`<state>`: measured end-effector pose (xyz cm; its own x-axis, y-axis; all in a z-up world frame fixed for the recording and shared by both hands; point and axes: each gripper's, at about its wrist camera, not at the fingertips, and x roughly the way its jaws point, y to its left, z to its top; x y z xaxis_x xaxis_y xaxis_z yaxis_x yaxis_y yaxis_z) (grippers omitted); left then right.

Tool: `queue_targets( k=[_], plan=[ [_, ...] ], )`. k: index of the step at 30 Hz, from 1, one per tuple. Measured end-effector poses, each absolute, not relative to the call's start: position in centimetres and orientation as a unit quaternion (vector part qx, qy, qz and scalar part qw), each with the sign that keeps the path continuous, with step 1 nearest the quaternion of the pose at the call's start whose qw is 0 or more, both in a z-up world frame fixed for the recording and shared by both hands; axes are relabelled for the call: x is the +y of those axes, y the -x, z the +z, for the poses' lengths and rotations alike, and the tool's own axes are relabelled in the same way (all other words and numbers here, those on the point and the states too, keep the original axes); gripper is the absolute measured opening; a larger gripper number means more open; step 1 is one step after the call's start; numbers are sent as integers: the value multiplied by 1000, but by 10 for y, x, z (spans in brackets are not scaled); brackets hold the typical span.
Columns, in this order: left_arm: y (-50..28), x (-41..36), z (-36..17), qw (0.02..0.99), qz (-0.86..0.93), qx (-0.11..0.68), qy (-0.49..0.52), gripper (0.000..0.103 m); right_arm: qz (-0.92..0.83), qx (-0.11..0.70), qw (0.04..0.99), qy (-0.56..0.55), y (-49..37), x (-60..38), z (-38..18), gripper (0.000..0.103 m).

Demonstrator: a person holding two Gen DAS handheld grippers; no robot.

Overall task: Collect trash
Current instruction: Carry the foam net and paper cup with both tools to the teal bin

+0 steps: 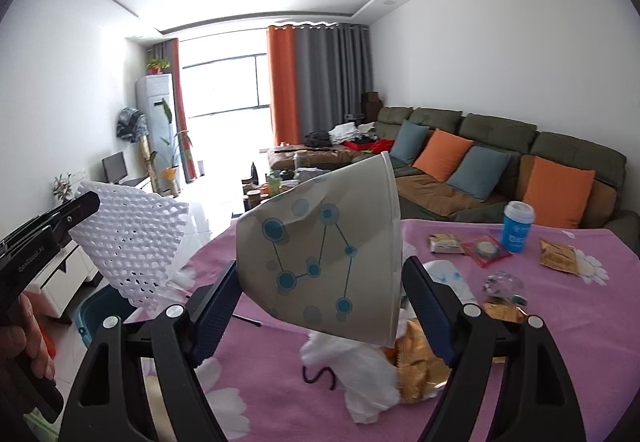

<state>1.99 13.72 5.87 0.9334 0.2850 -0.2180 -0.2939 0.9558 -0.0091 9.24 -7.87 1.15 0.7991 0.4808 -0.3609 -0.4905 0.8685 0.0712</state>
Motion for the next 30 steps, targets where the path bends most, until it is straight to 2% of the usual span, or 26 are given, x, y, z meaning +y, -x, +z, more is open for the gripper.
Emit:
queue_targets(
  k=[9, 18, 30],
  plan=[
    [38, 230, 55, 956, 267, 117, 25, 11, 377, 206, 901, 50, -88, 26, 13, 78],
    [74, 320, 12, 924, 338, 174, 46, 11, 466, 270, 838, 87, -91, 131, -2, 78],
    [4, 362, -75, 897, 352, 254, 80, 12, 508, 372, 757, 176, -91, 241, -54, 78]
  ],
)
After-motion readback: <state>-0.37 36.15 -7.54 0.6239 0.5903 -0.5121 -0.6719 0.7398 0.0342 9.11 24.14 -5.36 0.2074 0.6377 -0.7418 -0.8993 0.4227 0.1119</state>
